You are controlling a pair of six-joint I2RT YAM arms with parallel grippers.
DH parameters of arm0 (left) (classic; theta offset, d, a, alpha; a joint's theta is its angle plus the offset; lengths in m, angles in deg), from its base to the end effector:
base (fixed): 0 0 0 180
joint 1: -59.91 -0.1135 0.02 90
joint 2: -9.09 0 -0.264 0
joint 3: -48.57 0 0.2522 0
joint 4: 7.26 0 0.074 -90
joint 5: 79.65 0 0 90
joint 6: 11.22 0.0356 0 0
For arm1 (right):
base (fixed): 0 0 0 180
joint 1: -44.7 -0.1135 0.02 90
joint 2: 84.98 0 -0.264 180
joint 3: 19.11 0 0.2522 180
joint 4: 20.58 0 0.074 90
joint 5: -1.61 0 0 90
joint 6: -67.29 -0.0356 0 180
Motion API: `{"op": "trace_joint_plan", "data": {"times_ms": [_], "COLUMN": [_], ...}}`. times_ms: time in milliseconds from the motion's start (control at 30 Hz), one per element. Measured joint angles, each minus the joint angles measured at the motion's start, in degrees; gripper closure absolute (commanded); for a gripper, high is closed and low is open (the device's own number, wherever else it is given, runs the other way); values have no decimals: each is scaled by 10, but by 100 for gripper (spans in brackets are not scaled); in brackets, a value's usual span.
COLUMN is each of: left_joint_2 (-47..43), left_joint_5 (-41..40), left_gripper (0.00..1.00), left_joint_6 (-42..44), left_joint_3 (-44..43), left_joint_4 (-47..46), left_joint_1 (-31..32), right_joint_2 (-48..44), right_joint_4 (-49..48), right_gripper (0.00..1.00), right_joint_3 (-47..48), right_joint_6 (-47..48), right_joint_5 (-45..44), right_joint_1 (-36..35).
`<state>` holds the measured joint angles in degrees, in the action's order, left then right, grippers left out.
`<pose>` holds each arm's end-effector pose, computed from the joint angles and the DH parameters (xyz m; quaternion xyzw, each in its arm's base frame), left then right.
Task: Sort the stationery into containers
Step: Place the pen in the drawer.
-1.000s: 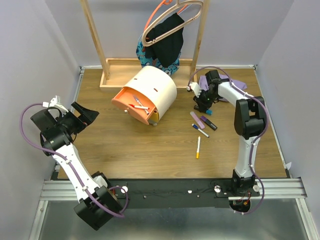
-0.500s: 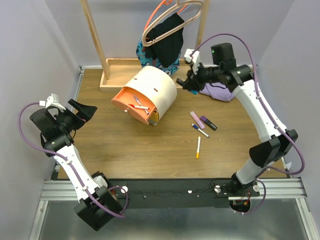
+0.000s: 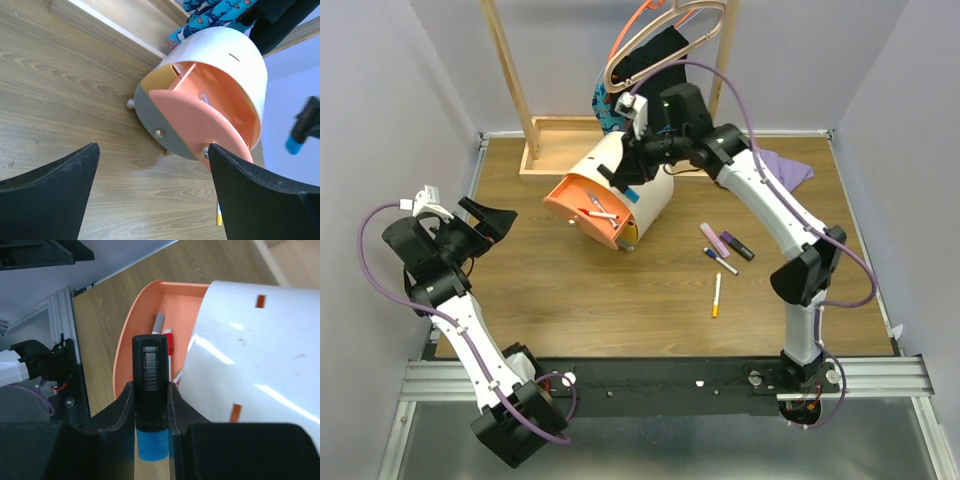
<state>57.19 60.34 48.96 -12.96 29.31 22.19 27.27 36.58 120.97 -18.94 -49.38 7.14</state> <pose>0.1576 0.0874 0.3305 -0.2269 0.7582 -0.3174 0.5224 0.3285 0.2809 0.4258 -0.4449 0.7017 0.4141 0.3718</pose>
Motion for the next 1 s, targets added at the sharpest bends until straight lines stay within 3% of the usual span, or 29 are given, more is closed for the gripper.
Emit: {"op": "trace_joint_plan", "data": {"times_ms": [233,333,367,567,867,1000], "left_joint_2": [-17,-18,-19,-21,-18,-15], "left_joint_5": [0,0,0,0,0,0], "left_gripper": [1,1,1,1,1,1], "left_joint_6": [0,1,2,4,-2,-2], "left_joint_3": [10,10,10,10,14,14], "left_joint_4": [3,7,9,18,9,5], "left_joint_1": [3,3,3,4,4,4], "right_joint_2": [57,62,62,64,62,11], "right_joint_4": [-3,-5,-5,-12,-18,-22], "right_gripper": [84,72,63,50,49,49], "right_joint_3": [7,10,11,25,25,-43], "right_joint_6": [-52,-61,-65,-83,-83,-50], "right_joint_5": [-2,-5,-8,-33,-55,-95], "right_joint_1": [-46,-57,-59,-59,-59,-59]}}
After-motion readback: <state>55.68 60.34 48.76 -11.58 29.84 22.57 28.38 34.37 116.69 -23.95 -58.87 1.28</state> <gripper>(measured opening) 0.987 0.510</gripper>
